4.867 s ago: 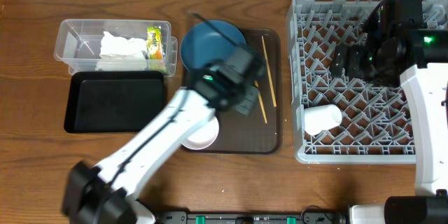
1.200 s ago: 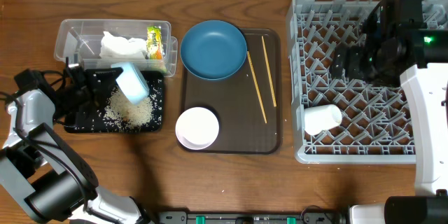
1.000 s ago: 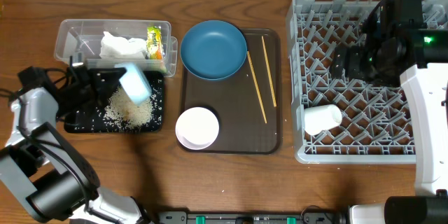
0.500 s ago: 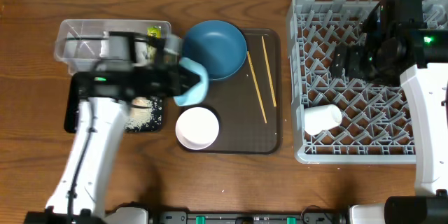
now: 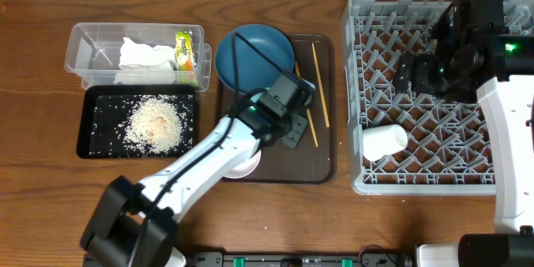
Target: Sort waste into correct bins and load items into the dishwasher rack
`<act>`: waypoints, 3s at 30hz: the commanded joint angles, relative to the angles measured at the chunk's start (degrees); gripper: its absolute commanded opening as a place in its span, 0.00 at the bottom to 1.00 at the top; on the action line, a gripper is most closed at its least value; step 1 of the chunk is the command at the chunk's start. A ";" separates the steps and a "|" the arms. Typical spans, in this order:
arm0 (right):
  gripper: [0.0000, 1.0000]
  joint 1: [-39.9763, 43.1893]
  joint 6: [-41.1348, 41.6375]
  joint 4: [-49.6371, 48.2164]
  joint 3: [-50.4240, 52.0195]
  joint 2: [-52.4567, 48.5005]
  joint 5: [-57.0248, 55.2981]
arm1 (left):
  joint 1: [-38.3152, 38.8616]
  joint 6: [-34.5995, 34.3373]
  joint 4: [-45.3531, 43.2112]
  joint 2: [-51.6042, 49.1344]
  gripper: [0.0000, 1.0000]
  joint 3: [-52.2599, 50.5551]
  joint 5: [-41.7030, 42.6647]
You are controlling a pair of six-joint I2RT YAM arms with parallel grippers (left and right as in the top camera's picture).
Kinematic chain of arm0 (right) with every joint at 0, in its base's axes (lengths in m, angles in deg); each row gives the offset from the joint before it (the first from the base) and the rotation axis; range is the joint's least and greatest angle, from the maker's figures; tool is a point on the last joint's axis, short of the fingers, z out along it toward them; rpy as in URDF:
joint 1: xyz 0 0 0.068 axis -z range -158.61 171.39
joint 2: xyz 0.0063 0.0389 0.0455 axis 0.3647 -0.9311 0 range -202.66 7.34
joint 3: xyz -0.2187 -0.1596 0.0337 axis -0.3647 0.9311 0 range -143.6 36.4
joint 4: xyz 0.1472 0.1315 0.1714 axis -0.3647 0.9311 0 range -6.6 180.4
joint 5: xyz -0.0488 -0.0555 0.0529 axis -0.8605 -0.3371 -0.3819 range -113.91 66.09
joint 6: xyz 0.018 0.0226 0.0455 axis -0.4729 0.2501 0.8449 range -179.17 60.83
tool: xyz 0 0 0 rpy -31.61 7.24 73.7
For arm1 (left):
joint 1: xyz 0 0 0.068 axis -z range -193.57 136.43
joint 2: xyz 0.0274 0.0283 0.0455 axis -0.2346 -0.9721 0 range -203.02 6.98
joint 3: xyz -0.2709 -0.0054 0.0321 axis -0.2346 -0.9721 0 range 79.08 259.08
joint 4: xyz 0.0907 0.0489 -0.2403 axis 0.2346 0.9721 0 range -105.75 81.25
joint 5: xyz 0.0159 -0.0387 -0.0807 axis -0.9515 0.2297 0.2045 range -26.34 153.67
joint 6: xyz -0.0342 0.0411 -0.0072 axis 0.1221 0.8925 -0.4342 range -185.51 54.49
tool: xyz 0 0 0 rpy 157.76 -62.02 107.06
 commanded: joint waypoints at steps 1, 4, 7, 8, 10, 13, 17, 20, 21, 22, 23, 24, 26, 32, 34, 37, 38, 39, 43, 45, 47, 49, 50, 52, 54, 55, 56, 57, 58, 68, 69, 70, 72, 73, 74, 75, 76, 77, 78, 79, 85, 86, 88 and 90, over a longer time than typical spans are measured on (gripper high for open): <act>0.99 0.46 -1.03 -0.11 -0.68 1.25 0.02 | 1.11 0.96 -0.35 -1.55 0.06 0.63 -3.39; 0.99 0.46 -1.03 -0.17 -0.68 1.25 0.02 | 1.81 0.96 -0.13 -1.81 0.06 0.63 -3.39; 0.99 0.42 -1.03 -0.33 -0.68 1.25 0.02 | 2.51 0.96 -0.13 -1.81 0.12 0.63 -3.34; 0.99 0.35 -1.03 -0.37 -0.68 1.25 0.04 | 2.75 0.96 -0.13 -1.81 0.16 0.63 -3.32; 0.99 0.28 -1.03 -0.42 -0.68 1.25 0.04 | 3.08 0.96 -0.20 -1.81 0.21 0.63 -3.15; 0.99 -0.09 -1.03 -0.46 -0.68 1.25 0.09 | 3.17 0.94 -0.17 -1.81 0.25 0.63 -2.95; 0.99 -1.68 -1.01 -2.23 -0.50 1.22 4.39 | 2.21 -1.77 -0.15 -0.87 0.29 0.79 -2.97; 0.98 -4.15 -0.96 -5.38 0.57 1.16 7.63 | -0.48 -6.64 0.61 1.51 0.31 1.36 -2.91; 0.97 -5.35 -0.44 -6.64 1.11 1.05 8.04 | -1.86 -8.24 1.14 2.95 0.31 1.51 -2.71; 0.96 -6.49 0.33 -7.72 1.66 0.90 8.09 | -3.26 -9.16 1.57 4.46 0.31 1.53 -2.05; 0.96 -7.74 1.05 -8.81 2.27 0.68 8.07 | -5.01 -9.62 2.25 6.34 0.31 1.53 -0.83; 0.96 -9.33 1.75 -10.25 3.10 0.42 8.11 | -6.84 -10.19 2.99 8.24 0.31 1.53 0.28; 0.95 -11.96 2.99 -12.87 4.79 -0.20 8.11 | -10.21 -10.91 4.63 11.50 0.31 1.55 1.73; 0.92 -20.68 6.01 -19.71 9.94 -4.90 8.17 | -20.72 -10.82 10.54 19.50 0.37 1.53 2.21; 0.90 -22.82 6.01 -20.33 10.29 -7.13 8.13 | -23.30 -10.82 11.67 20.44 0.38 1.53 2.21; 0.85 -25.62 5.95 -20.85 10.29 -11.13 7.65 | -26.18 -10.84 12.61 20.50 0.43 1.53 2.21; 0.82 -26.23 5.95 -20.94 10.29 -12.33 7.28 | -26.80 -10.84 12.87 20.41 0.44 1.53 2.21; 0.80 -26.91 5.95 -20.98 10.29 -13.73 6.84 | -27.34 -10.84 13.09 20.39 0.45 1.53 2.21; 0.67 -28.57 5.92 -21.42 10.29 -18.93 5.81 | -28.28 -10.82 13.44 20.37 0.48 1.53 2.12; 0.59 -28.98 5.92 -21.81 10.29 -21.40 5.86 | -28.28 -10.82 13.46 20.37 0.48 1.53 1.53; 0.48 -29.18 5.95 -22.12 10.29 -23.37 5.86 | -28.28 -10.64 13.49 20.37 0.49 1.53 1.53; 0.33 -29.22 5.95 -22.38 10.29 -24.83 5.86 | -28.28 -10.64 13.49 20.37 0.51 1.53 1.53; 0.27 -29.22 5.95 -22.47 10.29 -25.35 5.86 | -28.28 -10.64 13.49 20.37 0.52 1.53 1.55; 0.14 -29.22 5.95 -22.69 10.29 -25.92 5.86 | -28.28 -10.64 13.49 20.37 0.53 1.53 1.53; 0.01 -29.22 5.92 -22.95 10.29 -25.94 5.81 | -28.28 -10.67 13.49 20.37 0.62 1.53 1.55; 0.01 -29.22 5.92 -23.08 10.29 -25.92 5.84 | -28.28 -10.67 13.49 20.37 0.66 1.53 1.55; 0.01 -29.22 5.95 -23.10 10.27 -25.86 5.84 | -28.28 -10.67 13.49 20.37 0.69 1.53 1.55; 0.01 -29.20 5.92 -23.10 10.25 -25.73 5.86 | -28.28 -10.67 13.49 20.35 0.73 1.53 1.55; 0.01 -29.16 5.95 -23.04 10.25 -25.55 5.86 | -28.28 -10.67 13.49 20.37 0.77 1.53 1.55; 0.01 -25.55 5.51 -18.23 9.38 -9.60 0.79 | -28.28 -10.67 13.49 20.35 0.85 1.53 1.55; 0.01 -24.70 5.70 -18.27 9.38 -6.56 -0.98 | -28.28 -10.67 13.49 20.37 0.85 1.53 1.55; 0.01 -23.82 6.29 -18.34 9.38 -3.91 -3.30 | -28.28 -10.67 13.49 20.37 0.86 1.53 1.55; 0.01 -21.81 8.31 -18.58 9.38 1.49 -10.10 | -28.28 -10.67 13.49 20.37 0.87 1.53 1.55; 0.01 -20.83 9.68 -18.71 9.38 3.72 -14.53 | -28.28 -10.67 13.49 20.37 0.87 1.53 1.55; 0.01 -19.74 11.54 -18.75 9.38 6.05 -20.28 | -28.28 -10.67 13.49 20.37 0.87 1.53 1.55; 0.01 -18.82 13.11 -18.84 9.38 7.78 -25.35 | -28.28 -10.67 13.49 20.35 0.88 1.53 1.55; 0.01 -17.92 13.90 -19.23 9.38 9.35 -30.53 | -28.28 -10.67 13.49 20.37 0.88 1.53 1.55; 0.01 -17.22 13.88 -19.87 9.38 10.36 -34.56 | -28.28 -10.67 13.46 20.37 0.88 1.53 1.55; 0.01 -16.59 13.88 -20.83 9.38 11.15 -38.49 | -28.28 -10.67 13.49 20.37 0.89 1.53 1.55; 0.01 -16.17 13.86 -21.79 9.38 11.45 -41.40 | -28.28 -10.67 13.49 20.37 0.89 1.53 1.55; 0.01 -15.72 10.95 -28.96 9.40 7.52 -57.11 | -28.28 -10.67 13.46 20.37 0.91 1.53 1.55; 0.01 -15.72 8.63 -30.84 9.40 5.86 -58.77 | -28.28 -10.67 13.49 20.35 0.91 1.53 1.55; 0.01 -15.72 5.53 -33.62 9.40 3.34 -60.78 | -28.28 -10.67 13.49 20.37 0.92 1.53 1.55; 0.01 -15.72 2.10 -37.40 9.40 -0.11 -63.23 | -28.28 -10.67 13.49 20.35 0.94 1.53 1.55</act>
